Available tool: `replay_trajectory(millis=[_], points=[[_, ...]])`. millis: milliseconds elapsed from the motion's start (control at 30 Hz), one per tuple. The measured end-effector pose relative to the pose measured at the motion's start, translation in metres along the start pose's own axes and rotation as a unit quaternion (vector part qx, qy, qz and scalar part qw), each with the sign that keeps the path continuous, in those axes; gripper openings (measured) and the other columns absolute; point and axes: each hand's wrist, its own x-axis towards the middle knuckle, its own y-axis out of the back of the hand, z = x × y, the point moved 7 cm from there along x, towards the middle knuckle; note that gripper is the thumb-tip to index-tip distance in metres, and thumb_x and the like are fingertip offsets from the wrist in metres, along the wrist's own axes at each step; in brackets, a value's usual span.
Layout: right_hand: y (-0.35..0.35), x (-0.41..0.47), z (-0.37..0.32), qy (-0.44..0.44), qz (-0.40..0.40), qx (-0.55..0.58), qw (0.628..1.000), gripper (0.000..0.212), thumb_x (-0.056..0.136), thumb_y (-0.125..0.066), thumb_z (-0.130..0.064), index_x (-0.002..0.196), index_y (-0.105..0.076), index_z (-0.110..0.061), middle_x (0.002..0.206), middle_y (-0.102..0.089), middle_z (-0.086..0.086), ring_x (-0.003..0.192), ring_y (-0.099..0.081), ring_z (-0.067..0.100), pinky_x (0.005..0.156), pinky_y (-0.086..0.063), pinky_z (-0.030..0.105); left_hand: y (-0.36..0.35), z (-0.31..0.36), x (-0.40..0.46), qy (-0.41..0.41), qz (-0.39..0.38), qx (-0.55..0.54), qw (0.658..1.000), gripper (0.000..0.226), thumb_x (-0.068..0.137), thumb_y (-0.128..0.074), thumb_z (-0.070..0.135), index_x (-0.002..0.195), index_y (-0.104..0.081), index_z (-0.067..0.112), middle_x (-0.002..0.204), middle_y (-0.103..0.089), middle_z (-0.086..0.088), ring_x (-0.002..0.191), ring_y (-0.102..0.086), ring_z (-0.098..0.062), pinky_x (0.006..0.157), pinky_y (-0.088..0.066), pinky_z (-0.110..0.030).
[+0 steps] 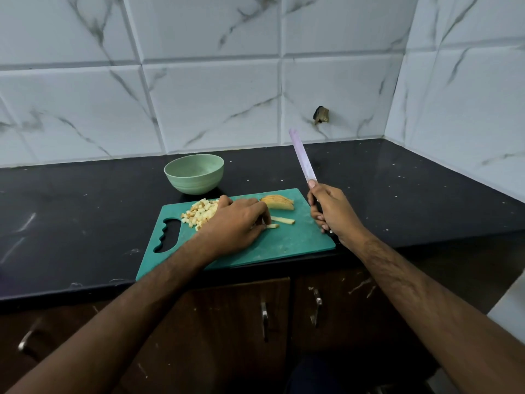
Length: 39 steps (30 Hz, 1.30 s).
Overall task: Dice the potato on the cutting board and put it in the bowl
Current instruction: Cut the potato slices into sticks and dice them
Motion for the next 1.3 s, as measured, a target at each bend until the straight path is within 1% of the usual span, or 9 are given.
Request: replay_trajectory(millis=[133,300,433,533,633,800,933,1167,1300], points=[[0.0,0.0,-0.001,0.001,0.002,-0.002,1.0,0.043,0.107,-0.044,-0.045,0.081,-0.051,-0.012,0.051,-0.036,-0.005,0.043,-0.03,0.01,0.039,-0.03,0.023,0.002,0.004,-0.002,-0.01,0.028,0.004,1.0,0.008,0.1,-0.051,0.031,0.108,-0.051,0.031,0.095,-0.051,0.02,0.097,-0.056,-0.008,0.077,-0.02,-0.034],[-0.001,-0.001,-0.002,0.002,0.001,-0.013,1.0,0.042,0.107,-0.044,-0.045,0.081,-0.051,-0.013,0.052,-0.037,-0.005,0.044,-0.03,0.011,0.04,-0.03,0.024,0.003,0.001,-0.01,-0.015,0.044,-0.009,0.999,0.011,0.099,-0.055,0.037,0.107,-0.059,0.032,0.099,-0.058,0.017,0.095,-0.056,-0.004,0.079,-0.027,-0.034],[-0.001,-0.002,-0.005,0.004,-0.002,-0.028,1.0,0.041,0.107,-0.046,-0.044,0.082,-0.051,-0.012,0.054,-0.035,-0.003,0.044,-0.03,0.012,0.041,-0.03,0.025,0.001,-0.009,-0.023,-0.011,0.03,-0.03,0.999,0.021,0.1,-0.055,0.034,0.12,-0.063,0.037,0.102,-0.051,0.02,0.099,-0.048,0.0,0.077,-0.022,-0.035],[-0.003,-0.008,-0.011,-0.013,-0.034,-0.083,0.996,0.041,0.107,-0.045,-0.044,0.081,-0.051,-0.013,0.053,-0.037,-0.002,0.041,-0.032,0.011,0.041,-0.032,0.025,0.002,-0.015,-0.03,-0.012,0.038,-0.034,0.999,0.024,0.099,-0.058,0.03,0.121,-0.064,0.038,0.099,-0.047,0.021,0.097,-0.043,0.003,0.075,-0.019,-0.035],[-0.006,-0.026,-0.017,-0.05,-0.119,-0.176,0.976,0.041,0.107,-0.04,-0.045,0.082,-0.05,-0.015,0.052,-0.042,-0.002,0.038,-0.035,0.011,0.039,-0.035,0.024,0.005,-0.017,-0.033,-0.01,0.056,-0.03,0.998,0.022,0.098,-0.061,0.028,0.117,-0.066,0.037,0.093,-0.046,0.021,0.094,-0.047,0.0,0.074,-0.02,-0.036],[-0.006,-0.071,-0.021,-0.106,-0.218,-0.324,0.915,0.046,0.108,-0.034,-0.049,0.085,-0.051,-0.013,0.049,-0.051,-0.003,0.033,-0.043,0.012,0.038,-0.038,0.021,0.006,-0.017,-0.034,-0.016,0.062,-0.027,0.998,0.02,0.096,-0.062,0.029,0.114,-0.066,0.037,0.09,-0.049,0.02,0.094,-0.051,-0.002,0.075,-0.027,-0.039],[-0.004,-0.092,-0.023,-0.105,-0.229,-0.405,0.879,0.048,0.108,-0.032,-0.049,0.084,-0.052,-0.014,0.054,-0.054,-0.001,0.036,-0.047,0.013,0.042,-0.041,0.023,0.005,-0.019,-0.039,-0.024,0.049,-0.033,0.998,0.025,0.097,-0.06,0.027,0.121,-0.066,0.035,0.096,-0.051,0.019,0.099,-0.05,-0.003,0.076,-0.02,-0.036],[-0.005,-0.1,-0.035,-0.094,-0.22,-0.462,0.854,0.048,0.109,-0.032,-0.049,0.087,-0.055,-0.013,0.063,-0.053,-0.002,0.031,-0.047,0.0,0.05,-0.04,0.023,0.005,-0.021,-0.044,-0.023,0.04,-0.048,0.998,0.03,0.098,-0.057,0.027,0.126,-0.064,0.034,0.099,-0.049,0.018,0.103,-0.048,-0.002,0.078,-0.019,-0.035],[-0.003,-0.102,-0.035,-0.101,-0.224,-0.468,0.849,0.049,0.109,-0.031,-0.05,0.09,-0.054,-0.011,0.065,-0.056,0.002,0.033,-0.048,0.005,0.044,-0.042,0.021,0.006,-0.02,-0.044,-0.018,0.029,-0.05,0.998,0.036,0.095,-0.048,0.032,0.127,-0.064,0.033,0.099,-0.048,0.018,0.103,-0.047,-0.002,0.079,-0.022,-0.036]])
